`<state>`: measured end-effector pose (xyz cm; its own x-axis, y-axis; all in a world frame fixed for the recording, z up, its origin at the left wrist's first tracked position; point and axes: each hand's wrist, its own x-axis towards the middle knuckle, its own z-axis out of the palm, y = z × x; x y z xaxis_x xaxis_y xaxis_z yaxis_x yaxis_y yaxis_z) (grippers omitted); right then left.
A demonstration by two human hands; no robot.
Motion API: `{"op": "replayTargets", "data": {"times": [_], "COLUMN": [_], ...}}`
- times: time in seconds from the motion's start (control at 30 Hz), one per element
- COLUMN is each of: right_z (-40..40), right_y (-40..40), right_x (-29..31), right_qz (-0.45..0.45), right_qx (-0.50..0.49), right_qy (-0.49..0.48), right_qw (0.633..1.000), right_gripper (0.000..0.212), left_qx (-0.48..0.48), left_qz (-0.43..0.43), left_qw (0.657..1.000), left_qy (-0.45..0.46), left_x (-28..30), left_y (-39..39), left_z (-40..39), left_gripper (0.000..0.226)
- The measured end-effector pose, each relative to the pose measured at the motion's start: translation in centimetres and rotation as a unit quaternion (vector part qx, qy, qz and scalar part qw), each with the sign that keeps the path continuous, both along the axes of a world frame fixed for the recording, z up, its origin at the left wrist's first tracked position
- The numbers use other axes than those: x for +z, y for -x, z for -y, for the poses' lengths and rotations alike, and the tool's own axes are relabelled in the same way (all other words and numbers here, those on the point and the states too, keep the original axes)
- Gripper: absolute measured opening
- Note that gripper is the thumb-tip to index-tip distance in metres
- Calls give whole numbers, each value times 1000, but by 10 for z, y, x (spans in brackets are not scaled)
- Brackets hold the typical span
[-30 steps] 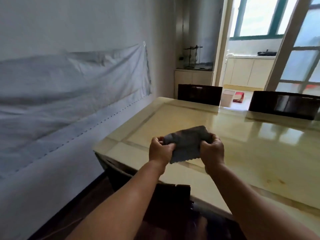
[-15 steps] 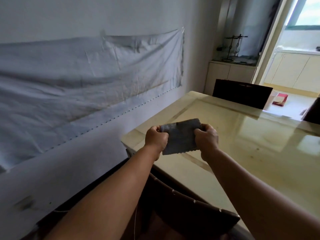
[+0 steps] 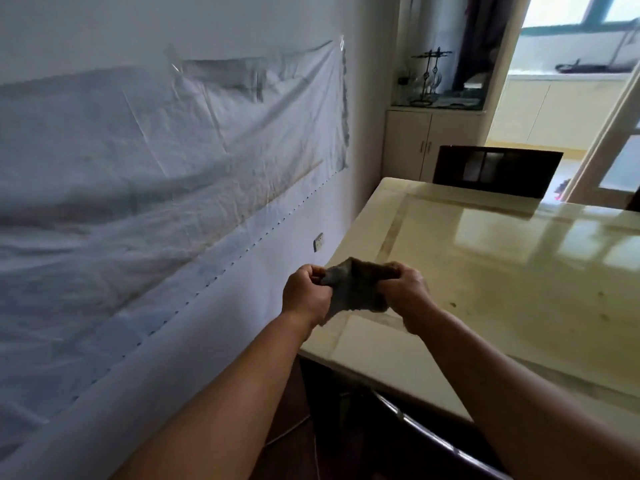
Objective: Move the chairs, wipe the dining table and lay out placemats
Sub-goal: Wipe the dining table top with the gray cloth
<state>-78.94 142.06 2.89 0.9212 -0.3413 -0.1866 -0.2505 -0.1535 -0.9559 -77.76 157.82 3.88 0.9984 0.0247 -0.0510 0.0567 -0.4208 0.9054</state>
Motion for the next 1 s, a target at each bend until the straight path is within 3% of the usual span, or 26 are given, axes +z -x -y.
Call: {"op": "replayTargets", "data": {"times": [0.17, 0.3, 0.47, 0.57, 0.67, 0.73, 0.8, 0.87, 0.93, 1.0], "right_z": [-42, -43, -25, -6, 7, 9, 8, 6, 16, 27], "right_y": [-32, -56, -92, -121, -155, -169, -183, -191, -199, -204], "right_x": [-17, -23, -52, -86, -123, -140, -154, -166, -178, -178], "right_qz": [-6, -13, -6, -115, -235, -189, -138, -136, -159, -202], "right_qx": [-54, -118, -243, -276, -234, -160, 23, 177, 184, 119], "right_qy": [33, 76, 39, 70, 264, 347, 422, 485, 493, 475], "right_qw": [998, 990, 969, 952, 906, 905, 896, 846, 835, 848], "right_gripper": [12, 31, 26, 53, 69, 64, 60, 56, 54, 54], "left_qx": [-26, -65, -190, -268, -338, -382, -411, -422, -432, -430], "left_qz": [-33, -38, -87, -64, -69, -69, -83, -85, -79, -67], "left_qw": [999, 996, 973, 961, 936, 910, 892, 885, 877, 878], "left_qy": [24, 36, 103, 34, -70, -146, -167, -176, -194, -198], "left_x": [-25, -37, -45, -62, -92, -108, -119, -129, -139, -140], "left_y": [-52, -89, -139, -176, -224, -244, -259, -274, -291, -299], "left_z": [-54, -56, -35, -20, -3, 3, 9, 15, 25, 31], "left_gripper": [24, 28, 51, 58, 53, 49, 46, 42, 38, 36]}}
